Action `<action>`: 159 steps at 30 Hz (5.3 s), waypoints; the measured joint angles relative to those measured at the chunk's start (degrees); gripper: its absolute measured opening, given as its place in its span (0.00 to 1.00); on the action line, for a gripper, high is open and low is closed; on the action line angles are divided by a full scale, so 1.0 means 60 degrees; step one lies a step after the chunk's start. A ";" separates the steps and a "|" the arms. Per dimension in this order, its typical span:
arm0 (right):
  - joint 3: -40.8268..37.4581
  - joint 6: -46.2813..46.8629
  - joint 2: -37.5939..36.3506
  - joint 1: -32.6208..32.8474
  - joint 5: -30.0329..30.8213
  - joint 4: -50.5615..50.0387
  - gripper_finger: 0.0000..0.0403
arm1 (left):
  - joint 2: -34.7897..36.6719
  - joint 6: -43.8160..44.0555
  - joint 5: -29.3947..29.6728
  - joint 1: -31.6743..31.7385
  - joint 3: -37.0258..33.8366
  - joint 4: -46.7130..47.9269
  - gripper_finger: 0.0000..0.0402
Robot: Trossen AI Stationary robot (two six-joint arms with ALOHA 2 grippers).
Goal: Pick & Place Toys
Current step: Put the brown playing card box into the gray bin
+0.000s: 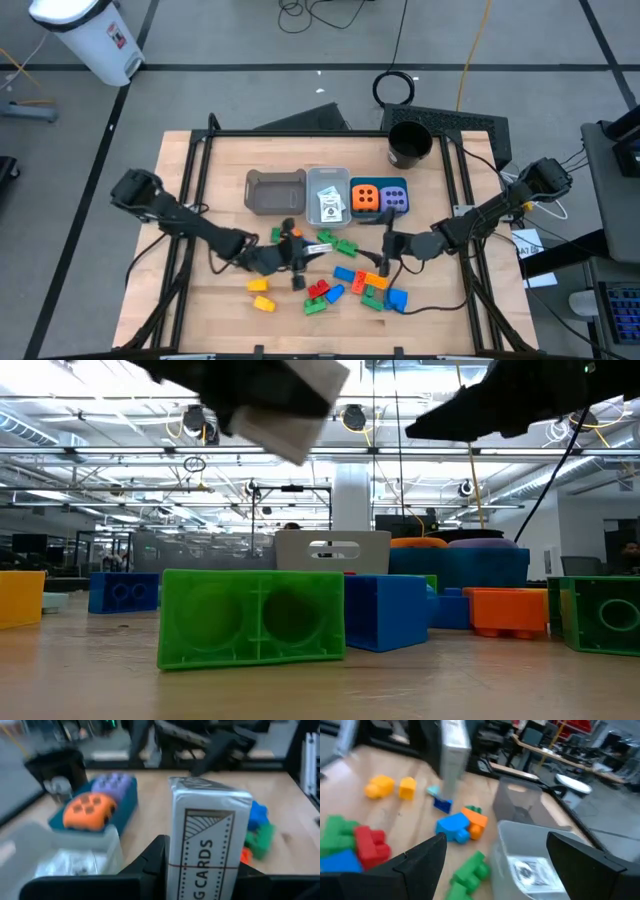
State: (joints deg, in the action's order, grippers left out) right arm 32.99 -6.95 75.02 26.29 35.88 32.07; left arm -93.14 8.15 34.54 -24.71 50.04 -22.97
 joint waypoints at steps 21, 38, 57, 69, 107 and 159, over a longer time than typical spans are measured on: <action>0.0000 0.1335 0.1459 -0.1138 -0.3081 0.3545 0.82 | -0.1792 -0.1324 -0.2526 0.1238 0.0000 -0.4051 0.18; 0.0004 0.1041 0.2295 -0.1138 -0.3518 0.5040 0.50 | -0.1792 -0.1308 -0.2528 0.1231 0.0000 -0.4078 0.18; 0.0004 0.0945 0.2291 -0.1138 -0.3534 0.5018 0.15 | -0.1792 -0.0731 -0.2587 0.1169 0.0011 -0.4027 0.40; 0.0004 0.0537 0.1139 -0.1455 -0.3585 0.4278 0.15 | -0.0208 -0.1531 -0.2205 0.0789 0.0011 -0.1827 0.72; 0.0004 0.2012 0.2167 -0.6059 -0.7774 0.2111 0.15 | 0.1621 -0.0743 -0.0670 0.0789 0.0011 0.1022 0.74; 0.0055 0.1450 0.3177 -0.5742 -0.5998 0.3403 0.36 | 0.1614 -0.0443 -0.0769 0.0928 0.0004 0.1157 0.74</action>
State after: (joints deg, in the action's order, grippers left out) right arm 33.32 1.75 94.08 -8.16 -0.11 52.49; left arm -83.46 5.50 29.93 -19.14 50.06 -16.03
